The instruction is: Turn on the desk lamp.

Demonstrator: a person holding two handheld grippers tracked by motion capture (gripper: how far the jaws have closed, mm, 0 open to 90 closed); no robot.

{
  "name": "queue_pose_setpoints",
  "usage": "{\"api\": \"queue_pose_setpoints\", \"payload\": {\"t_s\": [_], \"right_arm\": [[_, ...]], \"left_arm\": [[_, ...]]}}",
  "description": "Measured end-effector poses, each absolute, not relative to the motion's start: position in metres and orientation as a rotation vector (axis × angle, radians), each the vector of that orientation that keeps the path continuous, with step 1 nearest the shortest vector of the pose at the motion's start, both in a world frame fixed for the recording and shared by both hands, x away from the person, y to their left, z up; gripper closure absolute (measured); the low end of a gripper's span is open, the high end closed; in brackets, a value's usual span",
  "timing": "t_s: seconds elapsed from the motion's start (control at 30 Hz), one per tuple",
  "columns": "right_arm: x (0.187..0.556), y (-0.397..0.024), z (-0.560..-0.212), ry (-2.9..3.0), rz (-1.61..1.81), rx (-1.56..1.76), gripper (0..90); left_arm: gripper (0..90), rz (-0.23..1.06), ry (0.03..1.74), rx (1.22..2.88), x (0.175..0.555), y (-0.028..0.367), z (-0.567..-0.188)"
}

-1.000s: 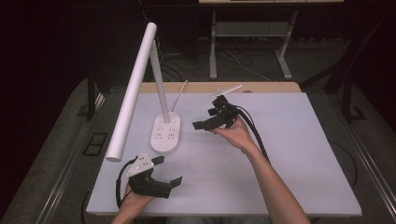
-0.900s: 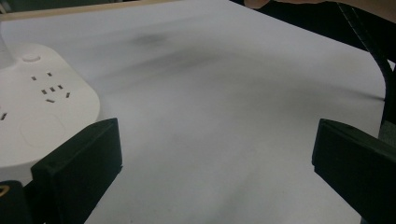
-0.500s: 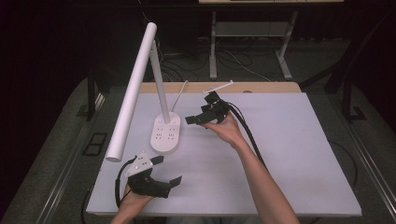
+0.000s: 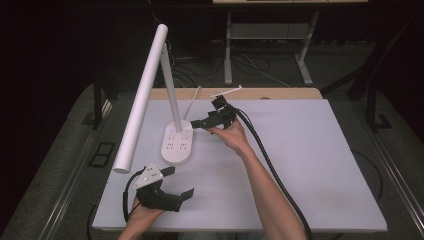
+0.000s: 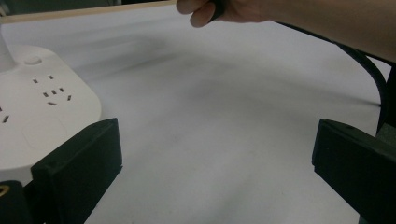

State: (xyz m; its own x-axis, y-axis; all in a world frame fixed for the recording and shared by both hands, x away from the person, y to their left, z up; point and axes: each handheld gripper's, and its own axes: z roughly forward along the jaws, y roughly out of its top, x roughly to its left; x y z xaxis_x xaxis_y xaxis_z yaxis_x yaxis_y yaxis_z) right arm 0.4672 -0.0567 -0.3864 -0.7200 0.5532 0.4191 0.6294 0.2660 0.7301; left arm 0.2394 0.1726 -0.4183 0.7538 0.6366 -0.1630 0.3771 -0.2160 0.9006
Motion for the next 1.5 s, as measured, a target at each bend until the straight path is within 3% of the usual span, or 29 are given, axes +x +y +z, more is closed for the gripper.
{"api": "queue_pose_setpoints", "payload": {"t_s": [0.2, 0.27, 0.33, 0.8, 1.3, 1.5], "right_arm": [[0.474, -0.050, -0.397, -2.428, -1.487, -1.159, 7.4], [0.476, -0.049, -0.399, -2.430, -1.503, -1.143, 15.6], [0.477, -0.047, -0.401, -2.438, -1.522, -1.135, 16.2], [0.484, -0.033, -0.419, -2.437, -1.491, -1.137, 47.6], [0.486, -0.023, -0.431, -2.404, -1.469, -1.170, 70.8], [0.485, -0.016, -0.439, -2.383, -1.465, -1.170, 85.8]], "left_arm": [[0.6, 0.292, 0.788, 1.832, 0.239, 0.174, -0.418], [0.6, 0.290, 0.788, 1.832, 0.239, 0.174, -0.418], [0.6, 0.290, 0.787, 1.835, 0.240, 0.173, -0.418], [0.6, 0.279, 0.775, 1.844, 0.240, 0.172, -0.419], [0.5, 0.275, 0.773, 1.845, 0.240, 0.172, -0.419], [0.5, 0.272, 0.773, 1.850, 0.240, 0.172, -0.420]]}}
